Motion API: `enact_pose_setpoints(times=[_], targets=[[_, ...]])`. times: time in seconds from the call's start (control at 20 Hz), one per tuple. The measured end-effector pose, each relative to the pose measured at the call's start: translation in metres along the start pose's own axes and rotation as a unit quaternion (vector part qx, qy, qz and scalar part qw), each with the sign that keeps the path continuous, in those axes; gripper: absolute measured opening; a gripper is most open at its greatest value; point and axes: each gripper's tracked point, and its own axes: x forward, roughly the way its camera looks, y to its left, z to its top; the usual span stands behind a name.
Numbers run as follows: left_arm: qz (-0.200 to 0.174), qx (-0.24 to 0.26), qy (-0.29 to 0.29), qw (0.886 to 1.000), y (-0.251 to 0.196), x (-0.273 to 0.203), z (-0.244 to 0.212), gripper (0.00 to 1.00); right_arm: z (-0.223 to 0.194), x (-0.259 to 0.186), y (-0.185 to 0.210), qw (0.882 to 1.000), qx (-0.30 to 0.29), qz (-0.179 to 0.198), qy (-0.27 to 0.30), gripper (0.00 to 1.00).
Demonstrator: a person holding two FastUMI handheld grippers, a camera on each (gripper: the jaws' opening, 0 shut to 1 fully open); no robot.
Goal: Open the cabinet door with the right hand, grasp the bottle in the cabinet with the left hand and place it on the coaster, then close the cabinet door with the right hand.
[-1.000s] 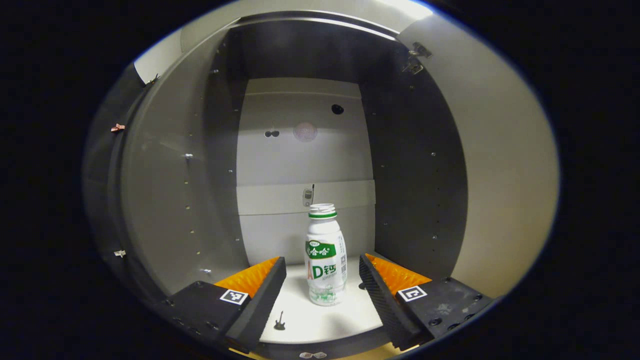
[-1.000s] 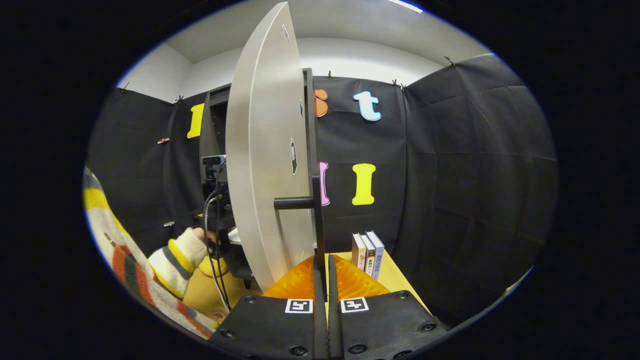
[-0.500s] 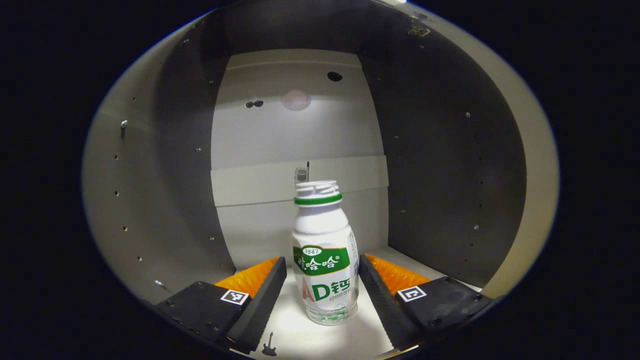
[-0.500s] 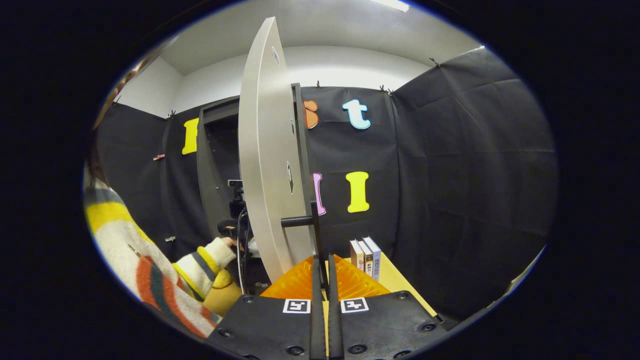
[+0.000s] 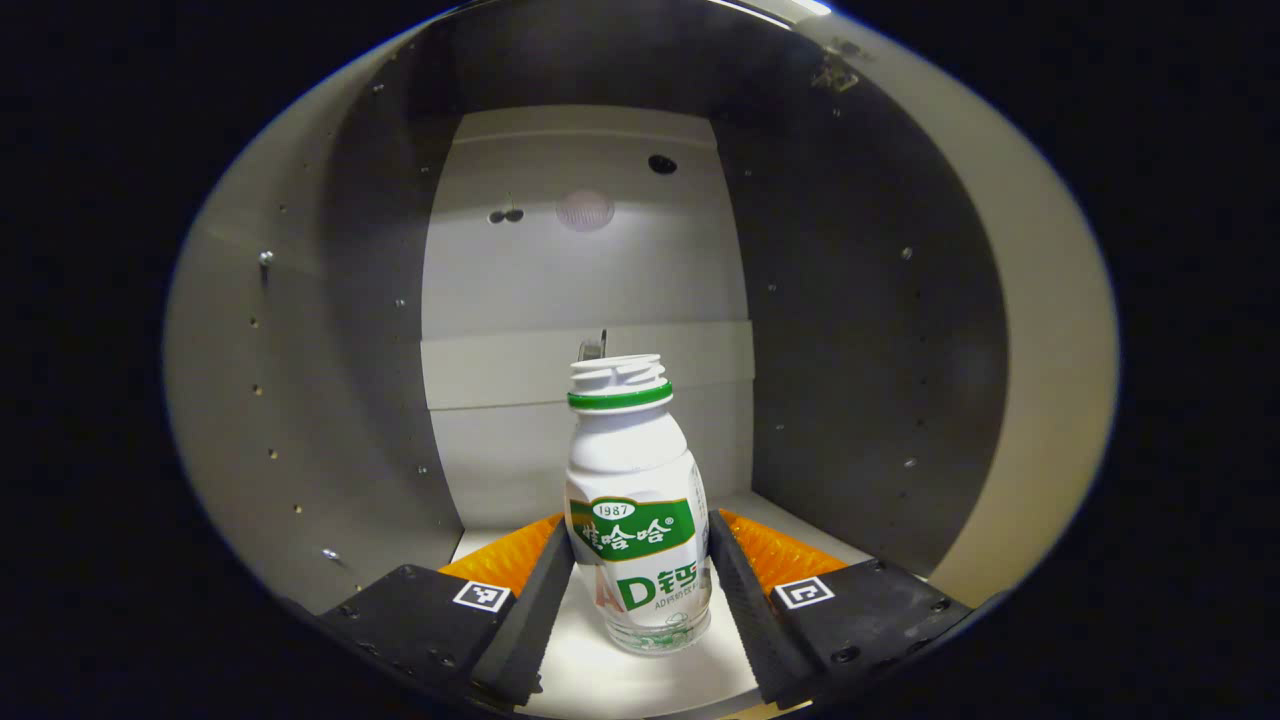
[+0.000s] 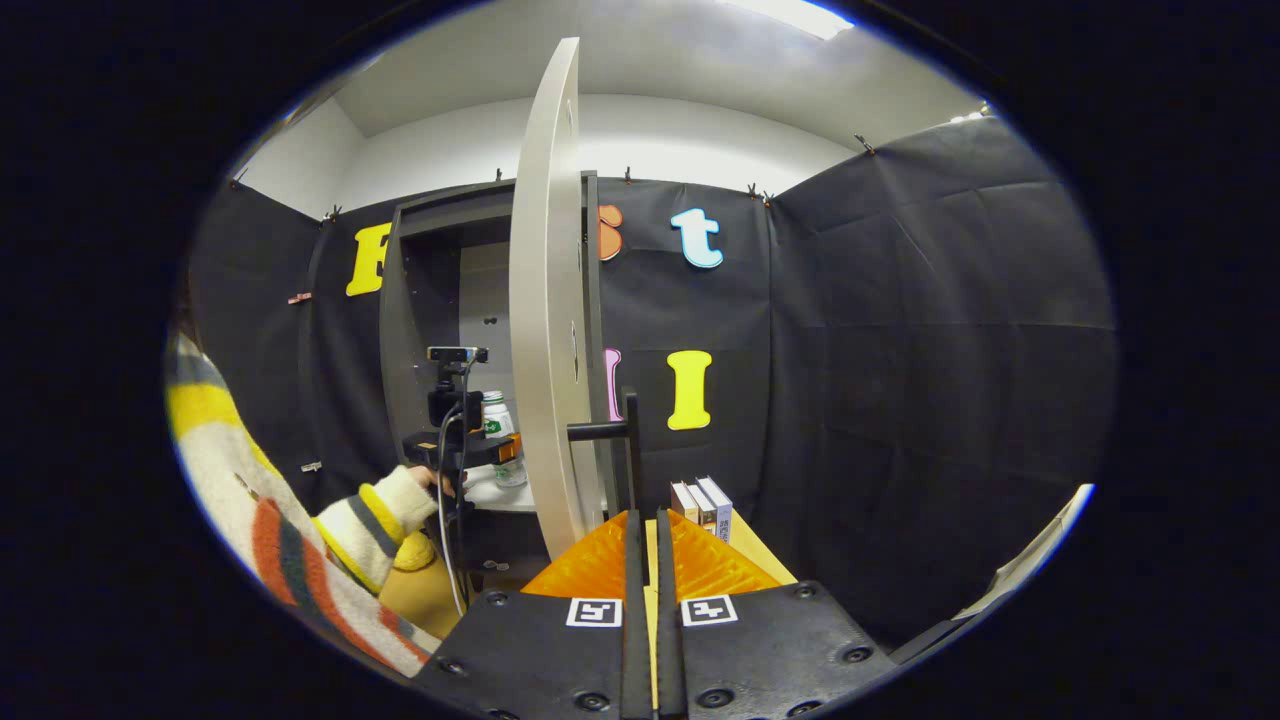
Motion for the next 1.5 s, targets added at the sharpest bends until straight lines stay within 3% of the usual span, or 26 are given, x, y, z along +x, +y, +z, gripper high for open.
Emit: enact_pose_setpoints(times=[0.35,0.65,0.8,1.0,1.3,1.35,1.45,1.5], targets=[[-0.026,0.02,-0.031,0.999,0.004,-0.068,0.025,0.81,-0.001,-0.012,0.017,1.0,-0.019,-0.016,-0.007,0.06],[-0.04,0.027,-0.038,0.998,0.02,-0.131,0.021,0.82,0.006,-0.028,0.062,1.0,-0.021,0.019,-0.013,0.06],[-0.058,0.028,-0.042,0.997,0.034,-0.163,0.012,0.81,0.013,-0.025,0.101,0.998,-0.026,0.056,-0.022,0.06],[-0.06,0.014,-0.029,0.998,0.061,-0.198,-0.012,0.82,0.006,-0.007,0.146,0.994,-0.039,0.1,-0.027,0.07],[-0.055,0.022,0.006,0.998,0.094,-0.266,-0.093,0.82,-0.016,0.038,0.206,0.986,-0.081,0.144,-0.002,0.12],[-0.054,0.026,0.01,0.998,0.094,-0.275,-0.104,0.82,-0.019,0.049,0.216,0.985,-0.091,0.149,-0.003,0.14],[-0.053,0.027,0.012,0.998,0.092,-0.295,-0.128,0.81,-0.028,0.065,0.236,0.98,-0.098,0.171,-0.003,0.29],[-0.054,0.023,0.01,0.998,0.089,-0.303,-0.139,0.81,-0.033,0.071,0.247,0.978,-0.093,0.184,-0.004,0.29]])
